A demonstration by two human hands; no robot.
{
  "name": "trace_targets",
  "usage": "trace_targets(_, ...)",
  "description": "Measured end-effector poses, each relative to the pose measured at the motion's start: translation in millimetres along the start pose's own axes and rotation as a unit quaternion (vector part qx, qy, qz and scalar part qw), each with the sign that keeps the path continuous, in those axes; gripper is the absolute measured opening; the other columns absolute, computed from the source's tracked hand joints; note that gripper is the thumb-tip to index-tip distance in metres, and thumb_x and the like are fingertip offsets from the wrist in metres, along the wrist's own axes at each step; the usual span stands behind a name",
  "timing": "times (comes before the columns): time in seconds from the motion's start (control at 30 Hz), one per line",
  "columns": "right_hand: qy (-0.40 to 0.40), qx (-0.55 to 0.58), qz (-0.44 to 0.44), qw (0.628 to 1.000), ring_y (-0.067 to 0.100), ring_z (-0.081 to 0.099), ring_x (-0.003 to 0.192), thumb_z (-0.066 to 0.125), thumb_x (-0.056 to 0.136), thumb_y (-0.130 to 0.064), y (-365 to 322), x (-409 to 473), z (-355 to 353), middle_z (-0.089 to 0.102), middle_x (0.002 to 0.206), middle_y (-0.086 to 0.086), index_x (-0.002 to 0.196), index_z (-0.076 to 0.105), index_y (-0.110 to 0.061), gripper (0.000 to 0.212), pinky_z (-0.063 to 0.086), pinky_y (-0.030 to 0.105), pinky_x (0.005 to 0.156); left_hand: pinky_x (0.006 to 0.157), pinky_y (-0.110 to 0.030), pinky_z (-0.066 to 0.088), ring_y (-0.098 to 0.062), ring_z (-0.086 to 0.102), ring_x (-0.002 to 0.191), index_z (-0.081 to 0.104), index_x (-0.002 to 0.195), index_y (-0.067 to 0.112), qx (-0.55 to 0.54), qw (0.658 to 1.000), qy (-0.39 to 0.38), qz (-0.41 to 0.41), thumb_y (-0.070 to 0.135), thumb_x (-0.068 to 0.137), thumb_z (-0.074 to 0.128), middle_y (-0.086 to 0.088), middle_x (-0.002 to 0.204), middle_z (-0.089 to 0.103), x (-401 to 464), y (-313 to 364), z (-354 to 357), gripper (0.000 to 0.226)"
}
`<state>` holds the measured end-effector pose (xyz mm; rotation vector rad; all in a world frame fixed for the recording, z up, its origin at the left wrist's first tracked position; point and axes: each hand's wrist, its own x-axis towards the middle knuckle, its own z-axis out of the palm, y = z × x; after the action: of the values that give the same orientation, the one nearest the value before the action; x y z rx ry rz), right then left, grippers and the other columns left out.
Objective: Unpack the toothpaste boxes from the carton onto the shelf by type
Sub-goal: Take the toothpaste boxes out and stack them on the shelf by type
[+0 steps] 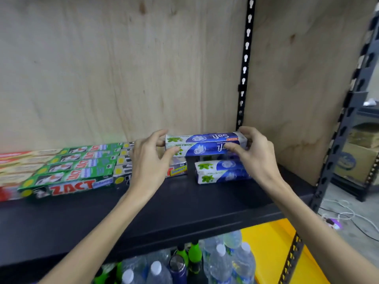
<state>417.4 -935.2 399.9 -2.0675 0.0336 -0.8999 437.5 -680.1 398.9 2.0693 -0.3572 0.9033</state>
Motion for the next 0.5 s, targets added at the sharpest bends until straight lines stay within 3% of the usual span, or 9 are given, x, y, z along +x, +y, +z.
trace_targets(0.07, -0.013, -0.001, 0.002, 1.0, 0.016, 0.062, 0.116, 0.083, 0.078, -0.044, -9.7, -23.1, 3.1, 0.068, 0.126, 0.001, 0.136, 0.058, -0.015, 0.069, 0.051, 0.033, 0.1, 0.1, -0.053, 0.043, -0.023, 0.055, 0.111, 0.064, 0.128, 0.032, 0.0, 1.0, -0.003, 0.002, 0.04, 0.084, 0.076, 0.011, 0.094, 0.064, -18.5, -6.5, -24.0, 0.046)
trace_targets(0.17, -0.044, 0.001, 0.001, 0.999, 0.018, 0.058, 0.124, 0.082, 0.076, -0.048, -23.8, -56.6, 10.9, 0.063, 0.135, 0.003, 0.14, 0.057, -0.011, 0.078, 0.047, 0.031, 0.103, 0.099, -0.053, 0.045, -0.023, 0.057, 0.109, 0.062, 0.129, 0.037, 0.005, 1.0, -0.023, -0.005, 0.04, 0.084, 0.077, 0.022, 0.089, 0.06, -44.7, -20.3, -58.5, 0.047)
trace_targets(0.3, -0.078, -0.021, -0.012, 0.997, 0.009, 0.055, 0.116, 0.082, 0.074, -0.05, -45.5, -87.0, 17.0, 0.061, 0.139, 0.005, 0.141, 0.056, -0.008, 0.083, 0.037, 0.016, 0.088, 0.103, -0.051, 0.042, -0.024, 0.056, 0.111, 0.058, 0.135, 0.034, 0.021, 0.998, -0.052, -0.042, 0.038, 0.085, 0.077, 0.02, 0.088, 0.063, -71.7, -36.5, -95.5, 0.054)
trace_targets(0.33, -0.095, -0.027, -0.011, 0.995, 0.011, 0.057, 0.113, 0.082, 0.074, -0.051, -50.1, -94.4, 18.4, 0.063, 0.136, 0.007, 0.138, 0.058, -0.007, 0.082, 0.04, 0.018, 0.087, 0.105, -0.049, 0.04, -0.023, 0.054, 0.114, 0.058, 0.135, 0.034, 0.03, 0.997, -0.057, -0.053, 0.039, 0.086, 0.076, 0.018, 0.089, 0.064, -75.8, -39.8, -104.1, 0.053)
trace_targets(0.43, -0.141, -0.044, -0.014, 0.989, 0.031, 0.064, 0.102, 0.083, 0.074, -0.05, -55.5, -115.3, 25.7, 0.069, 0.113, 0.019, 0.119, 0.064, 0.001, 0.07, 0.052, 0.043, 0.089, 0.105, -0.047, 0.039, -0.021, 0.052, 0.119, 0.058, 0.134, 0.037, 0.055, 0.991, -0.088, -0.08, 0.044, 0.086, 0.074, 0.018, 0.092, 0.068, -84.7, -49.8, -127.3, 0.051)
trace_targets(0.5, -0.15, -0.037, -0.011, 0.988, 0.025, 0.066, 0.098, 0.083, 0.074, -0.049, -55.0, -120.2, 26.4, 0.067, 0.107, 0.007, 0.123, 0.065, -0.005, 0.068, 0.054, 0.037, 0.087, 0.099, -0.042, 0.043, -0.019, 0.056, 0.114, 0.059, 0.134, 0.036, 0.064, 0.986, -0.119, -0.1, 0.047, 0.086, 0.074, 0.017, 0.096, 0.07, -89.9, -53.1, -135.7, 0.051)
